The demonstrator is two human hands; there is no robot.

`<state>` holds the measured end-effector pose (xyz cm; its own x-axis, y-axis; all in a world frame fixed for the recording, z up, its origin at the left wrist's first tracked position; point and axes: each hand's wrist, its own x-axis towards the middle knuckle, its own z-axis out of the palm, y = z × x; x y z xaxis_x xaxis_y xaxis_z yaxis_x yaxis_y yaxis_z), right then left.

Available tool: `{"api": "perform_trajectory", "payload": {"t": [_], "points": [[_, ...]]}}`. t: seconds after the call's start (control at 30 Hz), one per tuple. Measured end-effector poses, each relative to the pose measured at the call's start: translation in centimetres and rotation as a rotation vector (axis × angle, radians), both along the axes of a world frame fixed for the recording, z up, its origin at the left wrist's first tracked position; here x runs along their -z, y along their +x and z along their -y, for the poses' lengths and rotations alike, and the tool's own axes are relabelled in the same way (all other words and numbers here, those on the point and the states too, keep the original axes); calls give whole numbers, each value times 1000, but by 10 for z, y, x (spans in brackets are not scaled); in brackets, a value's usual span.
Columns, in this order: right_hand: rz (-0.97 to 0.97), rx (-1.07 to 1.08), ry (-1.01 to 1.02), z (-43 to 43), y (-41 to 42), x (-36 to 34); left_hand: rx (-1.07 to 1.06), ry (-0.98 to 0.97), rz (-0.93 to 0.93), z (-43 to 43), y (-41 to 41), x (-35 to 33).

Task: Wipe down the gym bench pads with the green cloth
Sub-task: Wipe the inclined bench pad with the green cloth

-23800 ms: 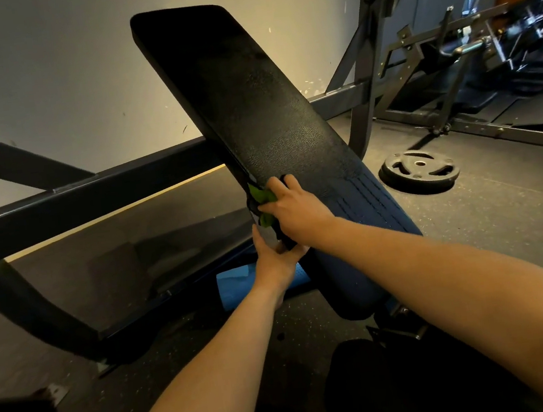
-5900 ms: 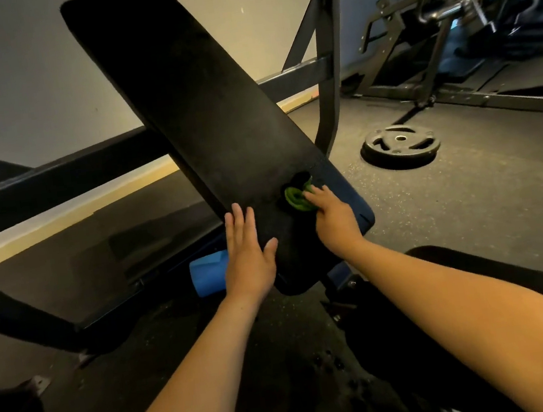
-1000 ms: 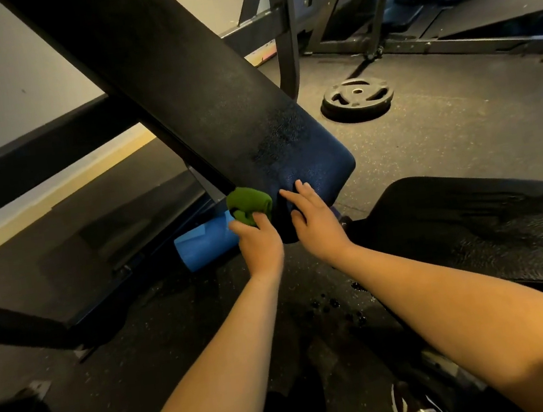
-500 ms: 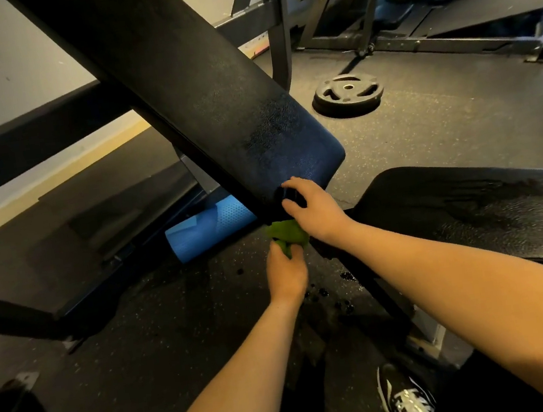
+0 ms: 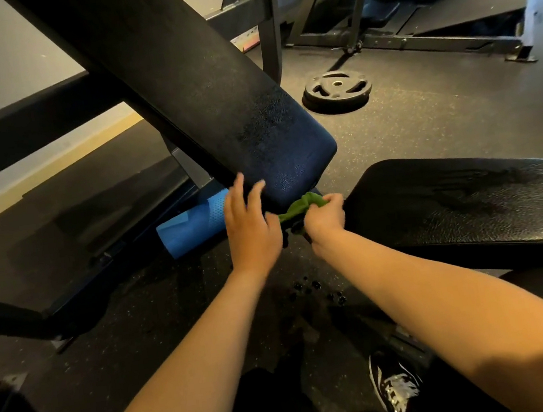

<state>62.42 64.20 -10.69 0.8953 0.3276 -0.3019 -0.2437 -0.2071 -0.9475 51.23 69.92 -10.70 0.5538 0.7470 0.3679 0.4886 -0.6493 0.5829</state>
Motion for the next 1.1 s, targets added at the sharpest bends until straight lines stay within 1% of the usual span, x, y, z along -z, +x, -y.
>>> {"api": "perform_trajectory", "payload": {"t": [0.1,0.13,0.2,0.27,0.33,0.47,0.57,0.63,0.7,0.77,0.9,0.97,1.1], "points": [[-154,85,80,-15,-5,-2,39,-24,-268,-20,19,-10],[-239,78,121,-21,-10,-3,46,-36,-314,-22,22,-8],[-407,46,209,-30,-23,-1,40,-49,-299,-23,22,-4],[-478,16,292,-30,-32,8,22,-31,-261,-22,21,-2],[-443,-26,300,-29,-31,13,-23,9,-274,-19,23,0],[-316,21,174,-35,-12,9,-124,125,-298,-7,35,-2],[-305,115,157,-44,7,1,-64,201,-351,-16,50,-13],[-365,175,183,-52,19,1,-12,210,-424,-24,61,-19],[-417,227,224,-59,30,-2,-3,229,-472,-27,71,-17],[-351,251,170,-62,35,-3,-18,262,-479,-29,74,-13],[-248,255,147,-61,43,1,3,264,-468,-33,71,-10],[-163,219,77,-60,61,-5,6,258,-469,-32,71,-13],[-169,150,128,-60,110,-20,-11,261,-473,-29,73,-12]]}}
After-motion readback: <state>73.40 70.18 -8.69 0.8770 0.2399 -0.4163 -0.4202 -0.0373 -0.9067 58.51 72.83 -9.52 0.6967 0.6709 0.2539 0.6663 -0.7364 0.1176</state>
